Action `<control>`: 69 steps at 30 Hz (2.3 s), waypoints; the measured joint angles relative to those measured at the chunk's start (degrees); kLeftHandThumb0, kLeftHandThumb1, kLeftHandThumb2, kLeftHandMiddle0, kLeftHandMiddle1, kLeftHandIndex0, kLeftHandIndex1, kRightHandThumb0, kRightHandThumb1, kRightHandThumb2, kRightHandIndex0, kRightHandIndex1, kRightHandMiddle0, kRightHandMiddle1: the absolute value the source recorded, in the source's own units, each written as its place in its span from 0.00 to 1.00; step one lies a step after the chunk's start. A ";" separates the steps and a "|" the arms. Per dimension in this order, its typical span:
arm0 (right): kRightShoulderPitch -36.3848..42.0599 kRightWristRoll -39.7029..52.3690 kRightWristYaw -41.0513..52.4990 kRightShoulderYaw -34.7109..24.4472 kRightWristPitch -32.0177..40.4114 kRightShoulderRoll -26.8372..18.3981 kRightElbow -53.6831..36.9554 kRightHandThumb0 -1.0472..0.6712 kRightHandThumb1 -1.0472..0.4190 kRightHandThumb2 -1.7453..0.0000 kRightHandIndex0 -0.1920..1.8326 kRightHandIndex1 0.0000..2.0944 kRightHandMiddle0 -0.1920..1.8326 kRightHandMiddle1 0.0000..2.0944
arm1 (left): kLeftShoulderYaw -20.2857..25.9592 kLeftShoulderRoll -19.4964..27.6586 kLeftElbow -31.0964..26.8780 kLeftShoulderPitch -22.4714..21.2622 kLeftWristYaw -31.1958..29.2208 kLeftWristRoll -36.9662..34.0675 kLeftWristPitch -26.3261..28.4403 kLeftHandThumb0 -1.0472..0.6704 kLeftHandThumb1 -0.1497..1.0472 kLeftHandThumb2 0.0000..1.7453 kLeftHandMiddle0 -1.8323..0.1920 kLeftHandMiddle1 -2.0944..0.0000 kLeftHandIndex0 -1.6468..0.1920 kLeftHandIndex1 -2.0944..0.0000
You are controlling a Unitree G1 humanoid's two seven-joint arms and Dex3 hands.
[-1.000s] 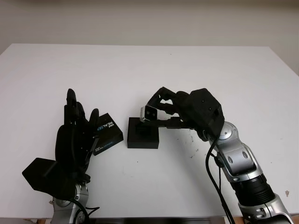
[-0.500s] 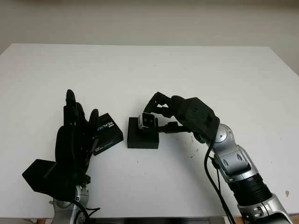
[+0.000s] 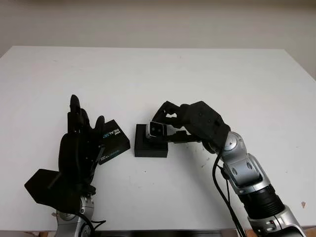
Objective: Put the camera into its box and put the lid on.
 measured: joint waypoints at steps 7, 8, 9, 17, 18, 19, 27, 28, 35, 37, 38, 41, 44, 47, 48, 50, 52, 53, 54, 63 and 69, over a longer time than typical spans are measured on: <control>0.48 -0.18 -1.00 0.08 0.46 0.74 -0.07 0.38 0.04 0.97 0.27 0.04 0.22 1.00 | -0.11 -0.42 0.00 0.08 0.29 -0.01 0.00 0.32 1.00 0.20 0.94 0.97 0.97 0.98; 0.48 -0.19 -1.09 0.09 0.67 0.83 -0.07 0.38 0.03 0.97 0.27 0.04 0.22 1.00 | -0.12 -0.44 -0.01 0.09 0.29 0.01 0.00 0.32 1.00 0.20 0.94 0.98 0.97 0.98; 0.47 -0.17 -1.15 0.08 0.86 0.88 -0.07 0.38 0.03 0.97 0.27 0.04 0.22 1.00 | -0.13 -0.44 -0.01 0.12 0.29 0.07 0.00 0.32 1.00 0.20 0.94 0.97 0.97 0.98; 0.56 0.15 -1.32 0.07 1.61 1.50 -0.22 0.39 0.04 0.97 0.27 0.04 0.21 1.00 | -0.28 -0.48 -0.01 0.16 0.29 0.15 0.00 0.31 1.00 0.19 0.94 0.98 0.97 0.98; 0.58 0.12 -1.40 0.07 1.57 1.51 -0.21 0.39 0.04 0.97 0.27 0.04 0.21 1.00 | -0.31 -0.48 -0.01 0.16 0.29 0.15 0.00 0.31 1.00 0.19 0.94 0.98 0.97 0.98; 0.61 0.09 -1.47 0.08 1.50 1.53 -0.19 0.40 0.04 0.97 0.27 0.04 0.21 1.00 | -0.33 -0.48 -0.01 0.16 0.29 0.15 0.00 0.31 1.00 0.19 0.94 0.97 0.97 0.98; 0.20 -0.37 -2.41 0.25 1.25 1.85 1.25 0.41 0.04 0.97 0.26 0.03 0.24 1.00 | -0.44 -0.48 0.00 0.47 0.33 0.38 -0.01 0.31 1.00 0.20 0.94 0.97 0.97 0.97; 0.04 -0.47 -2.47 0.35 1.13 1.87 1.62 0.41 0.04 0.97 0.27 0.03 0.24 1.00 | -0.45 -0.48 0.00 0.56 0.36 0.50 -0.01 0.31 1.00 0.20 0.94 0.97 0.97 0.97; -0.59 -1.14 -2.58 0.65 0.05 1.86 3.27 0.40 0.04 0.97 0.27 0.03 0.22 1.00 | -0.45 -0.47 -0.01 0.71 0.37 0.63 -0.01 0.31 1.00 0.20 0.94 0.97 0.97 0.98; -0.79 -1.22 -2.44 0.65 -0.17 1.85 3.61 0.40 0.04 0.97 0.27 0.03 0.22 1.00 | -0.47 -0.48 -0.01 0.71 0.43 0.66 -0.01 0.31 1.00 0.20 0.94 0.97 0.97 0.97; -0.89 -1.32 -2.32 0.68 -0.31 1.80 3.79 0.40 0.04 0.97 0.27 0.03 0.22 1.00 | -0.48 -0.50 -0.01 0.71 0.51 0.73 -0.01 0.31 1.00 0.20 0.94 0.97 0.96 0.97; -1.24 -1.63 -1.70 0.71 -0.20 1.58 4.40 0.40 0.04 0.97 0.26 0.03 0.22 0.99 | -0.52 -0.61 -0.01 0.73 0.53 0.74 -0.02 0.31 1.00 0.20 0.94 0.97 0.97 0.97; -1.55 -1.80 -1.34 0.71 0.07 1.56 4.63 0.40 0.04 0.97 0.27 0.03 0.22 0.98 | -0.54 -0.66 -0.01 0.73 0.47 0.72 -0.17 0.31 1.00 0.20 0.94 0.98 0.97 0.98; -1.61 -2.04 -1.16 0.71 0.07 1.53 4.67 0.40 0.04 0.97 0.27 0.03 0.23 0.98 | -0.54 -0.66 -0.01 0.73 0.47 0.73 -0.21 0.31 1.00 0.20 0.94 0.97 0.97 0.97; -1.61 -2.09 -1.05 0.71 0.07 1.52 4.67 0.40 0.04 0.97 0.27 0.03 0.24 0.99 | -0.55 -0.69 -0.01 0.73 0.50 0.73 -0.21 0.31 1.00 0.20 0.94 0.97 0.97 0.97; -1.62 -2.13 -0.76 0.71 0.06 1.45 4.67 0.41 0.04 0.97 0.27 0.03 0.25 1.00 | -0.56 -0.79 -0.02 0.74 0.60 0.74 -0.20 0.31 1.00 0.20 0.94 0.97 0.96 0.97; -1.60 -2.09 -0.18 0.71 -0.19 1.15 4.67 0.40 0.03 0.97 0.27 0.03 0.25 1.00 | -0.58 -0.85 -0.04 0.77 0.72 0.74 -0.19 0.31 1.00 0.20 0.94 0.97 0.97 0.97; -1.57 -2.02 0.16 0.71 -0.27 0.92 4.62 0.40 0.03 0.97 0.26 0.03 0.25 1.00 | -0.58 -0.87 -0.05 0.79 0.74 0.74 -0.18 0.31 1.00 0.20 0.94 0.97 0.97 0.97; -1.52 -1.95 0.45 0.71 -0.29 0.70 4.53 0.40 0.03 0.97 0.26 0.03 0.25 1.00 | -0.58 -0.88 -0.07 0.82 0.76 0.74 -0.18 0.31 1.00 0.20 0.94 0.97 0.97 0.97; 0.21 -1.97 1.42 0.65 1.67 -0.11 1.62 0.41 0.02 0.97 0.26 0.03 0.20 1.00 | -0.58 -0.88 -0.12 0.90 0.74 0.76 -0.19 0.31 1.00 0.20 0.94 0.97 0.97 0.97; 0.96 -2.24 0.57 0.67 2.55 -0.11 0.42 0.41 0.02 0.97 0.26 0.03 0.21 1.00 | -0.56 -0.85 -0.12 0.92 0.68 0.74 -0.21 0.31 1.00 0.20 0.94 0.97 0.97 0.97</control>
